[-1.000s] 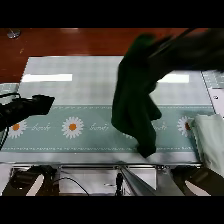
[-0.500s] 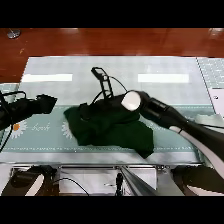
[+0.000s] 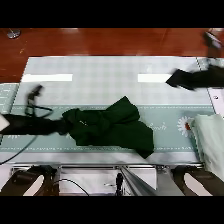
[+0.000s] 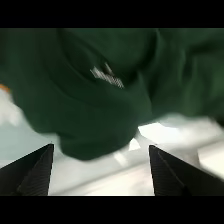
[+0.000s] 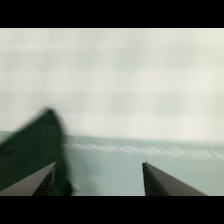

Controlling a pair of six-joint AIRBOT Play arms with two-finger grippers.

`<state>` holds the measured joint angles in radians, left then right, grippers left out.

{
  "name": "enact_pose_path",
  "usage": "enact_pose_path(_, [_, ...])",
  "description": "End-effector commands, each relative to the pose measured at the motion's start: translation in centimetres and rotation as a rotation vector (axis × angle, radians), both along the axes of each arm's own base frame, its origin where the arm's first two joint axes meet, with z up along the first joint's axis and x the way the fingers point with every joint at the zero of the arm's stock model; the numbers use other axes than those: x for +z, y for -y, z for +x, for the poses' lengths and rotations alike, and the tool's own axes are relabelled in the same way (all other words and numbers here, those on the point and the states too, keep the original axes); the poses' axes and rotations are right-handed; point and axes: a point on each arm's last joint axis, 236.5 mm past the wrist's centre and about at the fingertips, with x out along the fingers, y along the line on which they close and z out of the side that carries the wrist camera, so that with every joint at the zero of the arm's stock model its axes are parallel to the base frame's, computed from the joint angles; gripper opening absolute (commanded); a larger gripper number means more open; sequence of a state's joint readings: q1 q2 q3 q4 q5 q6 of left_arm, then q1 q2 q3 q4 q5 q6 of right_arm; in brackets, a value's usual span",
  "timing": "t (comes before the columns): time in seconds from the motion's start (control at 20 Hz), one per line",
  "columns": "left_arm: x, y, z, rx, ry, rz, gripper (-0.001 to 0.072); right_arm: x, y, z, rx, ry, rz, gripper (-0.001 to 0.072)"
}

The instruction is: Fold the shirts.

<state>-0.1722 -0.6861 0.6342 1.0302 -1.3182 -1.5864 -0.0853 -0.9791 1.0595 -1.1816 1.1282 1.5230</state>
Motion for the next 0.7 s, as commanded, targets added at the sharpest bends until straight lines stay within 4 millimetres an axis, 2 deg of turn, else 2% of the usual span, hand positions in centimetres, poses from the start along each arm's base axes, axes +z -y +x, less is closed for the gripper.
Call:
enact_pose_path(0.0, [-3.4,4.8,-4.8,-0.192,-0.221,-0.113,0.0701,-5.4,7.7,-6.8,-0.24,-0.139,0.007,0.0618])
enact_pose_path(0.1, [-6.1,5.9,-2.5,-0.169,-0.194,-0.064,0.0701,-8.1,6.3,-8.3,-0.249,-0.173,0.083,0.0618])
enact_pose_path(0.2, [-8.0,6.8,1.3,-0.093,-0.144,-0.045,0.0701,-10.5,3.7,-9.9,-0.205,-0.241,0.152,0.0618])
enact_pose_path(0.35, [-9.6,7.1,5.1,-0.06,-0.145,-0.013,0.0692,-13.8,0.2,-13.9,-0.063,-0.384,0.159,0.0619])
enact_pose_path(0.4, [-9.9,6.9,5.9,-0.068,-0.149,0.006,0.0528,-14.5,-0.7,-15.1,-0.022,-0.423,0.152,0.0619])
enact_pose_path(0.45, [-10.0,6.6,6.6,-0.087,-0.152,0.023,0.0089,-14.9,-1.5,-15.7,0.003,-0.441,0.151,0.0619])
enact_pose_path(0.5, [-9.6,6.6,7.4,-0.109,-0.131,0.021,0.0027,-15.1,-2.2,-16.1,0.024,-0.453,0.152,0.0619])
enact_pose_path(0.65, [-7.7,6.4,9.8,-0.09,-0.076,0.004,0.0028,-16.3,-4.4,-17.3,0.088,-0.54,0.153,0.0619])
